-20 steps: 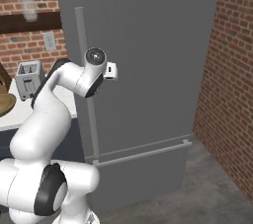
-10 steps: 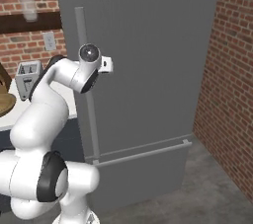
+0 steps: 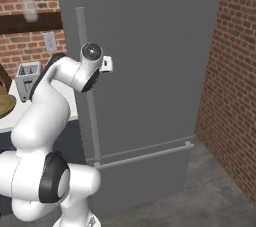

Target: Grab a lemon wedge from the fridge and one ice cube from the ice bowl, and put them in the glass of lemonade.

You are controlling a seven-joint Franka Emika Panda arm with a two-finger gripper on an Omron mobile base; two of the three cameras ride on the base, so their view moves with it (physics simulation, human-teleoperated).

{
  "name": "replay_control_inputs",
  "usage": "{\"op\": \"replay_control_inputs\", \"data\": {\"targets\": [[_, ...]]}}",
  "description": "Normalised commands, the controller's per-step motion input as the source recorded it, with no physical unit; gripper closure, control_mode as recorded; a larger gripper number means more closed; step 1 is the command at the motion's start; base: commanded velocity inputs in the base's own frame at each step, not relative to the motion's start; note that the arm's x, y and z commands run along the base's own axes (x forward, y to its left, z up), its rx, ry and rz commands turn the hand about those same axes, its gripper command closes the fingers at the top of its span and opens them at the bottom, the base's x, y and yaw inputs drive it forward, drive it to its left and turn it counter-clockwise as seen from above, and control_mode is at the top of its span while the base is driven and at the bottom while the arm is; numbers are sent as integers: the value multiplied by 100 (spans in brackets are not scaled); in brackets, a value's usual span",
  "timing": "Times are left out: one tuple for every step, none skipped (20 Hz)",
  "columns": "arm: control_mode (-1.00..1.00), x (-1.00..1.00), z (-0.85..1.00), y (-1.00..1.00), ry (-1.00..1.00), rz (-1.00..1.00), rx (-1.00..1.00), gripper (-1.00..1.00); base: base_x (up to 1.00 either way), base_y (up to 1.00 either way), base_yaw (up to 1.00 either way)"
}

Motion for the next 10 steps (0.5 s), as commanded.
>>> {"op": "replay_control_inputs", "data": {"targets": [[-100, 0, -1, 32, 0, 6, 0, -100, 0, 0, 0], [-100, 0, -1, 36, 0, 4, 0, -100, 0, 0, 0], [-100, 2, 0, 39, -1, 2, 0, -100, 0, 0, 0], [-100, 15, -2, 33, -1, 1, 0, -100, 0, 0, 0], [-100, 24, -5, 30, -3, 0, 0, -100, 0, 0, 0], [-100, 32, -8, 21, -3, 0, 0, -100, 0, 0, 0], [-100, 34, -15, 22, -4, 0, 0, -100, 0, 0, 0], [-100, 26, -17, 27, -5, 0, 0, -100, 0, 0, 0], [-100, 24, -19, 27, -7, 0, 0, -100, 0, 0, 0], [-100, 18, -26, 33, -9, 0, 0, -100, 0, 0, 0]]}}
